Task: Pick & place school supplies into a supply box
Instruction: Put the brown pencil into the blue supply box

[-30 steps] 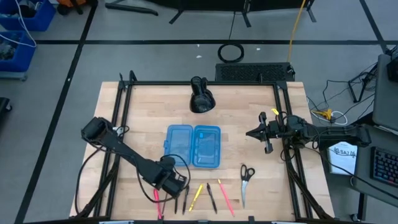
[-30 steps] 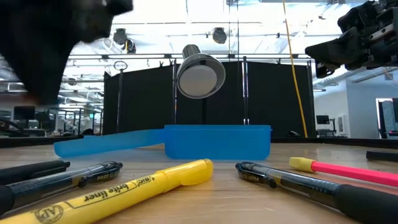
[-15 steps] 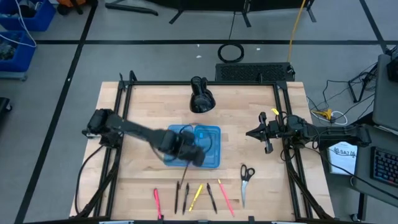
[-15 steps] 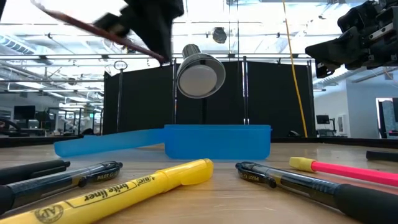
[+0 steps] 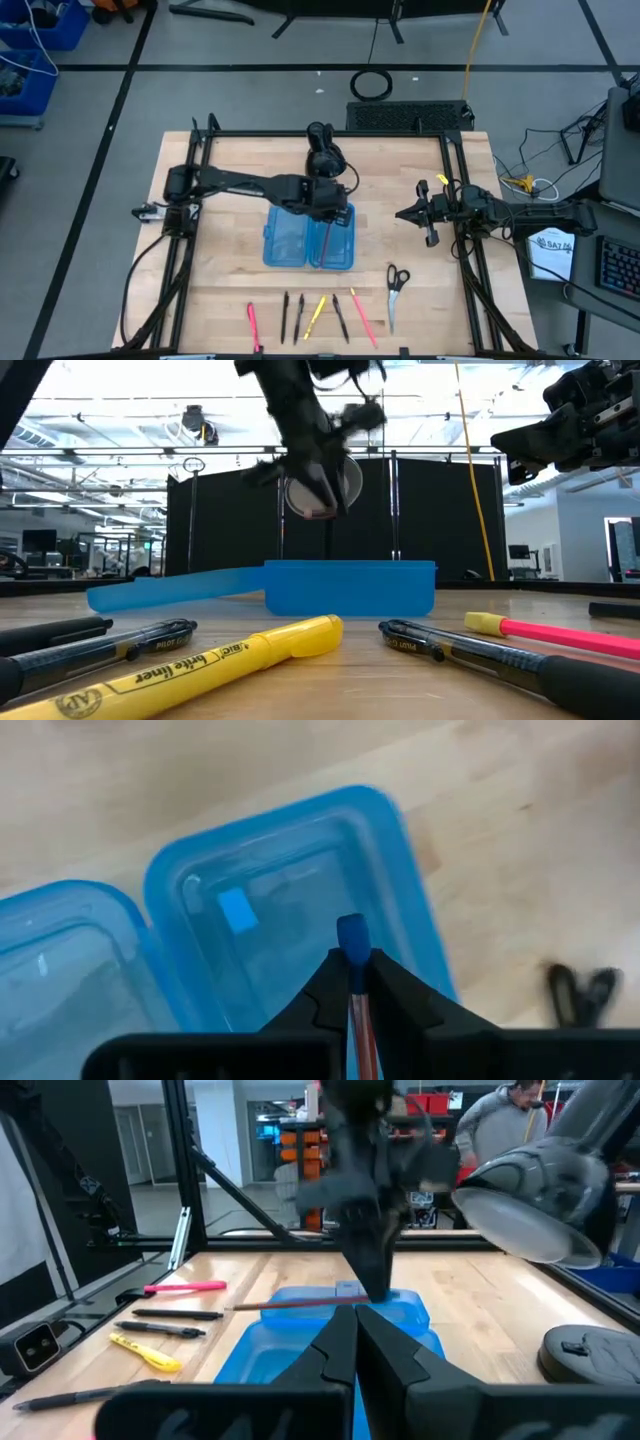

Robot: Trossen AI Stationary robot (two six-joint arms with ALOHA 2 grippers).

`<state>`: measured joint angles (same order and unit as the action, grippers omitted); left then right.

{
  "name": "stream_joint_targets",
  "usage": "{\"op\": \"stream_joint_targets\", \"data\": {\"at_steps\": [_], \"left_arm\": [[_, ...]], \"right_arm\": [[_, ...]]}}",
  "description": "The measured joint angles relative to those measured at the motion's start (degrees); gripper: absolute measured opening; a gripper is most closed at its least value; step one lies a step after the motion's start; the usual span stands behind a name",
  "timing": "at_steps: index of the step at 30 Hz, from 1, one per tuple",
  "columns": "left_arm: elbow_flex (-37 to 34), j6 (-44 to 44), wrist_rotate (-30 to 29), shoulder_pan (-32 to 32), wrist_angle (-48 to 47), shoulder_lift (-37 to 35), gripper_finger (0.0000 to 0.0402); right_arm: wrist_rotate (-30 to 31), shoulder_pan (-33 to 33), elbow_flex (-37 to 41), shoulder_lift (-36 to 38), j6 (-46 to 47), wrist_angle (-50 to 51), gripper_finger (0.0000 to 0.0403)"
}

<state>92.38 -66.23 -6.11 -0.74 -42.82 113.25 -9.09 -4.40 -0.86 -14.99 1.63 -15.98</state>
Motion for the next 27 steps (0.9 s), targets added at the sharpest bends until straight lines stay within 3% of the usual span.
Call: {"op": "stream_joint_targets", "data": {"at_steps": [10, 27], "left_arm": [[0.0, -1.4, 1.0, -1.1, 1.5, 8.0, 0.0029], [0.0, -4.5, -7.6, -0.3, 0.8, 6.8, 0.0030]], "right_arm": [[0.0, 0.0, 0.0, -0.3, -0.4, 0.0, 0.0000], [0.0, 0.0, 0.0, -0.4, -1.0, 0.0, 0.0000]]}}
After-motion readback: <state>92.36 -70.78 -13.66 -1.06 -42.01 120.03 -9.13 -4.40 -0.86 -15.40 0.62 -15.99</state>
